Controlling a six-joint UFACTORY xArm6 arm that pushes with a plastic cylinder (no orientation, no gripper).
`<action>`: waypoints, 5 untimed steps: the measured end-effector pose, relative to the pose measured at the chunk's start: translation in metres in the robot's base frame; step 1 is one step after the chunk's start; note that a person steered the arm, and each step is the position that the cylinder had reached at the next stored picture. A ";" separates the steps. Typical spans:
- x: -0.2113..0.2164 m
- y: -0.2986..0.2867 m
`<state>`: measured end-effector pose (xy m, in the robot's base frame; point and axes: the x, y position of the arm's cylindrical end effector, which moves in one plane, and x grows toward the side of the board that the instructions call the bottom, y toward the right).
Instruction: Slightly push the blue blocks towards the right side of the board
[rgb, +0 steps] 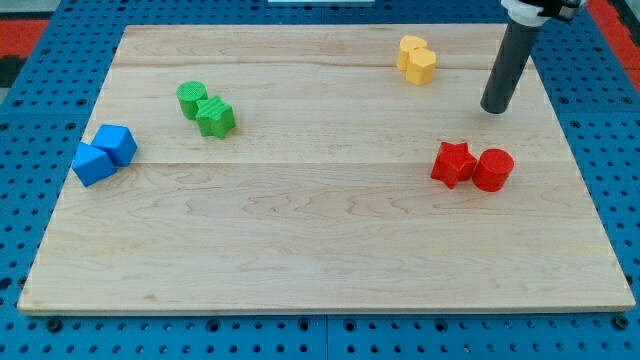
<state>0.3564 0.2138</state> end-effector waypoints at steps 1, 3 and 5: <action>0.000 -0.003; 0.063 -0.157; 0.139 -0.341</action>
<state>0.4958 -0.1268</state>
